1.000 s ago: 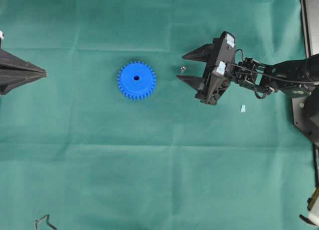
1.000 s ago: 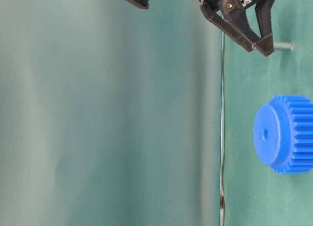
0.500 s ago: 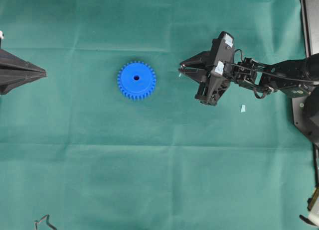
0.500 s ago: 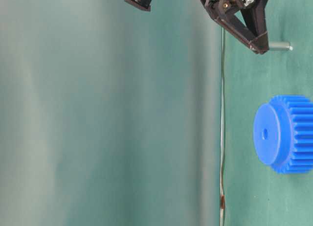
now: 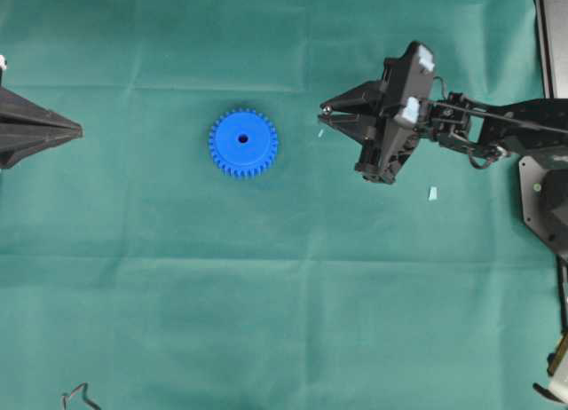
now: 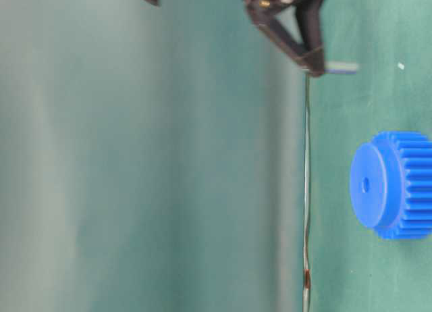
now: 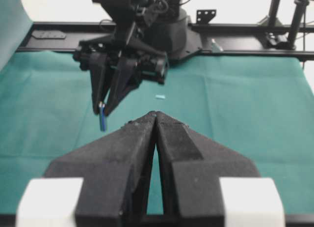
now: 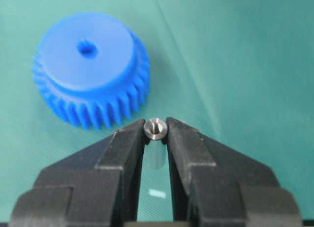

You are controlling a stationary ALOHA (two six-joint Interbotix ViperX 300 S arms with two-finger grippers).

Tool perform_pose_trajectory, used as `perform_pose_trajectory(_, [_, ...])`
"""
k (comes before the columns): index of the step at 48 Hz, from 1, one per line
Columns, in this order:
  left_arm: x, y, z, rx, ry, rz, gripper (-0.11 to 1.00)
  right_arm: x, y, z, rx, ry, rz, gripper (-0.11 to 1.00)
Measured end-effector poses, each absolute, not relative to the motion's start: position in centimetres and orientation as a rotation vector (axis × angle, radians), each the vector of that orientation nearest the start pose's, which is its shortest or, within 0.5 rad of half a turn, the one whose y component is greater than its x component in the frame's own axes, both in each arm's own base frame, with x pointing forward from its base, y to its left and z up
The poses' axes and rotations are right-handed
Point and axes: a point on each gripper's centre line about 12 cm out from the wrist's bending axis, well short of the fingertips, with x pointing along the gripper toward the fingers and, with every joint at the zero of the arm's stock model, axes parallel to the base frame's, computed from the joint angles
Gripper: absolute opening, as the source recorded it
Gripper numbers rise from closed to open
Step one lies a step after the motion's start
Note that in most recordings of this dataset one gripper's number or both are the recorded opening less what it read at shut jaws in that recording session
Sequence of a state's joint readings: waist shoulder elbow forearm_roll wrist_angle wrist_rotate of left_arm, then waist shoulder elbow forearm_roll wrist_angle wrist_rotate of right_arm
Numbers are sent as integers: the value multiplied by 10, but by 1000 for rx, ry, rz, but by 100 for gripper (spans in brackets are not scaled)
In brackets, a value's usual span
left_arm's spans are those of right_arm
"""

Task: Insert the shaft into the center hole of the gear.
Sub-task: 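Lift the shaft upright and carry it left over the gear's center hole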

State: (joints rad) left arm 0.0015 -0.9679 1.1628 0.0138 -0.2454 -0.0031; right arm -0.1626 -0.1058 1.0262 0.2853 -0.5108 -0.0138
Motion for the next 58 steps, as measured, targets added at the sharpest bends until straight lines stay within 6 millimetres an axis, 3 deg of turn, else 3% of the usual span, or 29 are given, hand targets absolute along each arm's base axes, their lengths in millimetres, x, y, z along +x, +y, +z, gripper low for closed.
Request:
perform_pose_trajectory(17, [199, 0, 294, 10, -51, -2, 0, 314, -67, 158, 243, 380, -334, 16])
perform_pose_trajectory(24, [199, 0, 294, 10, -51, -2, 0, 331, -69, 157, 243, 396, -328, 16])
perform_pose_trajectory(41, [199, 0, 294, 10, -51, -2, 0, 402, -64, 165, 212, 401, -257, 16])
perform_pose_trajectory(49, [199, 0, 294, 6, -51, -2, 0, 418, -61, 168, 205, 407, -235, 16])
perform_pose_trajectory(58, [199, 0, 294, 6, -46, -2, 0, 419, -61, 169, 205, 407, -234, 16])
